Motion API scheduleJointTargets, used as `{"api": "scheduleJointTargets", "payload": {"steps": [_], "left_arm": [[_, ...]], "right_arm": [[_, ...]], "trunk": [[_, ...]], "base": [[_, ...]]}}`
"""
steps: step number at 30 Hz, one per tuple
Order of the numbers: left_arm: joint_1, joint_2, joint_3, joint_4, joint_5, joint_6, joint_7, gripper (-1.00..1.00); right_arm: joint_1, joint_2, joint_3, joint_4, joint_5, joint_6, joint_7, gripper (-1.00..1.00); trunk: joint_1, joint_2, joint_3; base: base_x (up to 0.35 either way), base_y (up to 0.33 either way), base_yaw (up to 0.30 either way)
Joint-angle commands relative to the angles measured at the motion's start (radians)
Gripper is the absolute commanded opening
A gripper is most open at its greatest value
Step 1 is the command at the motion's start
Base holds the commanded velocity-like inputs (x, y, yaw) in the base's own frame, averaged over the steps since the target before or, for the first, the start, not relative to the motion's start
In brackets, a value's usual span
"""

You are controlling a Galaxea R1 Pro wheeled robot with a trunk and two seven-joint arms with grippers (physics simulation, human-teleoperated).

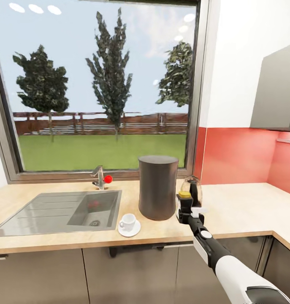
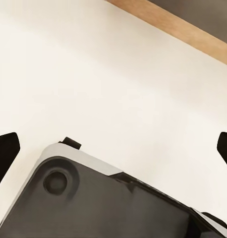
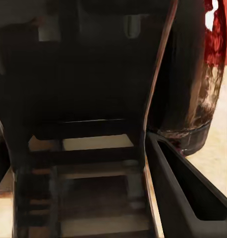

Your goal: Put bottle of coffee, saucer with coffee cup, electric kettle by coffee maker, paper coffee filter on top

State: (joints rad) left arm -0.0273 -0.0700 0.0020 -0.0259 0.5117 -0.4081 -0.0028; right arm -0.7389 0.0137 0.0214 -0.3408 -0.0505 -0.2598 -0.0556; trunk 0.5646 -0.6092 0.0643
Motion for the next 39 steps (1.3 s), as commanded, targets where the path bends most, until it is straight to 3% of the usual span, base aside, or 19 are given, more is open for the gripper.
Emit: {"api": "scheduleJointTargets", "payload": {"steps": [1, 39], "left_arm": [[0.000, 0.000, 0.000, 0.001, 0.002, -0.003, 0.000, 1.00], [0.000, 0.001, 0.001, 0.001, 0.005, -0.005, 0.000, 1.00]], "right_arm": [[0.000, 0.001, -0.002, 0.001, -0.008, -0.006, -0.008, -1.00], [0.000, 0.002, -0.014, 0.003, -0.011, -0.033, -0.032, -1.00]], "trunk": [[0.004, -0.008, -0.003], [0.150, -0.274, -0.123]], "base": [[0.000, 0.000, 0.000], [0.000, 0.000, 0.000]]}}
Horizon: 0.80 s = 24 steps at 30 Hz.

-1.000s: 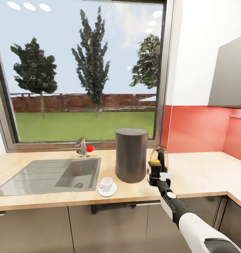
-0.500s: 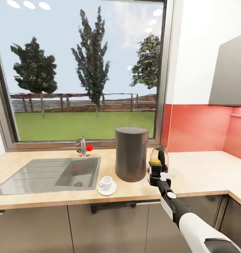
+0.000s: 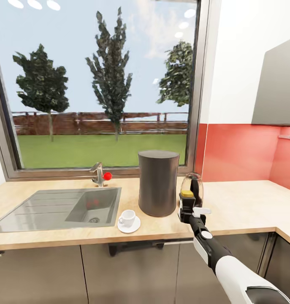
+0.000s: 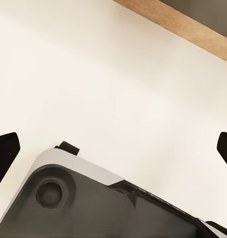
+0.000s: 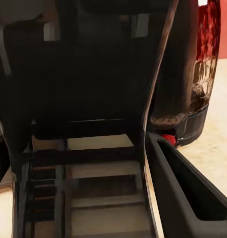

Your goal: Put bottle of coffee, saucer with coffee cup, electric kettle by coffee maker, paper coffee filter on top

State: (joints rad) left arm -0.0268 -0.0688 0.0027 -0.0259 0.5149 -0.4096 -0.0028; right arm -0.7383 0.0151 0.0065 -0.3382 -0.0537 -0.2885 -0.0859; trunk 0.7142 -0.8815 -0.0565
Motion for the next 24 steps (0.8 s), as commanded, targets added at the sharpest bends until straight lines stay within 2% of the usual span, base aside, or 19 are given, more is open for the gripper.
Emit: {"api": "scheduleJointTargets", "payload": {"steps": [1, 13, 24], "left_arm": [[-0.001, 0.000, 0.000, 0.001, 0.002, -0.003, 0.000, 1.00], [-0.001, 0.000, 0.000, 0.001, 0.002, -0.003, 0.000, 1.00], [-0.001, -0.001, 0.000, 0.001, 0.002, -0.003, 0.000, 1.00]], "right_arm": [[-0.001, 0.000, 0.001, 0.001, -0.008, -0.004, -0.002, -1.00], [-0.001, 0.000, 0.003, 0.001, -0.006, -0.004, -0.002, -1.00], [-0.001, 0.000, 0.012, 0.032, 0.017, -0.006, 0.009, -1.00]], "trunk": [[0.004, -0.009, -0.005], [0.050, -0.093, -0.042], [0.092, -0.170, -0.077]], "base": [[0.000, 0.000, 0.000], [0.000, 0.000, 0.000], [0.000, 0.000, 0.000]]}}
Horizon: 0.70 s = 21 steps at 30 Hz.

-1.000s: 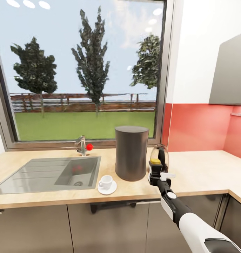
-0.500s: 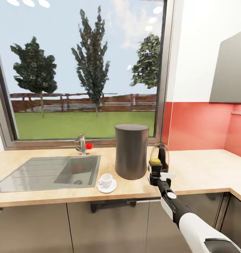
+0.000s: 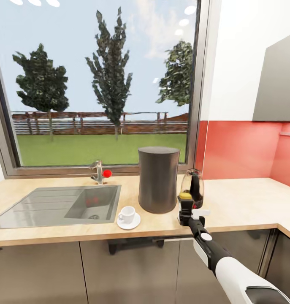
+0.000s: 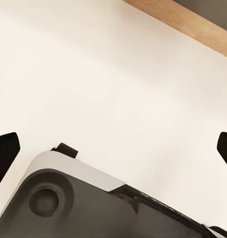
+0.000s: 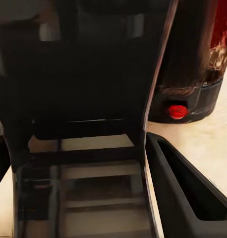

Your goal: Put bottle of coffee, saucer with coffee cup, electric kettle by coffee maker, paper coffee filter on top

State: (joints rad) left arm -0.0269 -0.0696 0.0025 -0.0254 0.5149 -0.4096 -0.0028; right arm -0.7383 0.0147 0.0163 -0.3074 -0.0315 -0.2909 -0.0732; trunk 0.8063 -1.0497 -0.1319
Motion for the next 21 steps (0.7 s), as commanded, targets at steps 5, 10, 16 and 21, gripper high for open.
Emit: {"api": "scheduleJointTargets", "payload": {"steps": [5, 10, 16, 21], "left_arm": [[-0.001, 0.000, 0.000, 0.000, 0.002, -0.003, 0.000, 1.00], [-0.001, 0.000, 0.000, 0.001, 0.002, -0.003, 0.000, 1.00], [-0.001, 0.001, 0.000, 0.001, 0.002, -0.003, 0.000, 1.00], [-0.001, 0.001, 0.001, 0.001, 0.002, -0.003, 0.000, 1.00]], "right_arm": [[-0.001, 0.001, 0.003, 0.002, 0.000, -0.003, -0.001, -1.00], [-0.001, 0.001, 0.004, 0.002, 0.001, -0.002, 0.000, -1.00], [-0.001, -0.001, 0.004, 0.002, 0.001, -0.002, -0.001, -1.00], [-0.001, -0.001, 0.004, 0.002, 0.001, -0.002, 0.000, -1.00]], "trunk": [[0.008, -0.015, -0.008], [0.008, -0.015, -0.008], [0.008, -0.015, -0.008], [0.008, -0.015, -0.008]], "base": [[0.000, 0.000, 0.000], [0.000, 0.000, 0.000], [0.092, 0.000, 0.000], [0.011, 0.000, 0.000]]}}
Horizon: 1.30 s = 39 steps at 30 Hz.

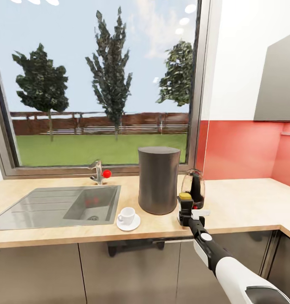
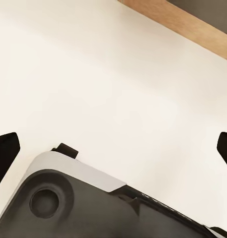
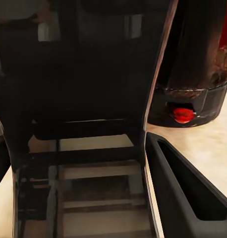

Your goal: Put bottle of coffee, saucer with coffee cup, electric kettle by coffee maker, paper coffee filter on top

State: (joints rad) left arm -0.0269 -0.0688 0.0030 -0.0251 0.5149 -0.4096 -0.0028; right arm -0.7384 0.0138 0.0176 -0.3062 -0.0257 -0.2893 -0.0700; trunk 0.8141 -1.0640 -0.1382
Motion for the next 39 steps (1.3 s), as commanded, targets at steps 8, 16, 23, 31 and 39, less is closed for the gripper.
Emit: {"api": "scheduleJointTargets", "payload": {"steps": [8, 16, 23, 31, 39], "left_arm": [[-0.001, -0.001, -0.001, 0.001, 0.002, -0.003, 0.000, 1.00], [-0.001, -0.001, 0.000, 0.001, 0.002, -0.003, 0.000, 1.00], [-0.001, -0.001, 0.000, 0.001, 0.002, -0.003, 0.000, 1.00], [-0.001, 0.000, 0.000, 0.001, 0.003, -0.003, 0.000, 1.00], [-0.001, 0.000, 0.000, 0.001, 0.003, -0.003, 0.000, 1.00]], "right_arm": [[-0.001, 0.001, 0.002, 0.001, -0.005, -0.004, -0.004, -1.00], [-0.001, 0.003, 0.002, 0.001, -0.005, -0.004, -0.004, -1.00], [-0.001, 0.003, 0.002, 0.001, -0.005, -0.002, -0.004, -1.00], [-0.001, 0.003, 0.002, 0.001, -0.002, 0.002, -0.005, 1.00], [-0.001, 0.003, 0.002, 0.001, 0.001, 0.004, -0.005, 1.00]], "trunk": [[0.008, -0.015, -0.008], [0.038, -0.071, -0.033], [0.042, -0.078, -0.036], [0.042, -0.078, -0.036], [0.042, -0.078, -0.036]], "base": [[0.001, 0.000, 0.000], [0.000, 0.000, 0.000], [0.000, 0.000, 0.000], [0.000, 0.000, 0.000], [0.000, 0.000, 0.000]]}}
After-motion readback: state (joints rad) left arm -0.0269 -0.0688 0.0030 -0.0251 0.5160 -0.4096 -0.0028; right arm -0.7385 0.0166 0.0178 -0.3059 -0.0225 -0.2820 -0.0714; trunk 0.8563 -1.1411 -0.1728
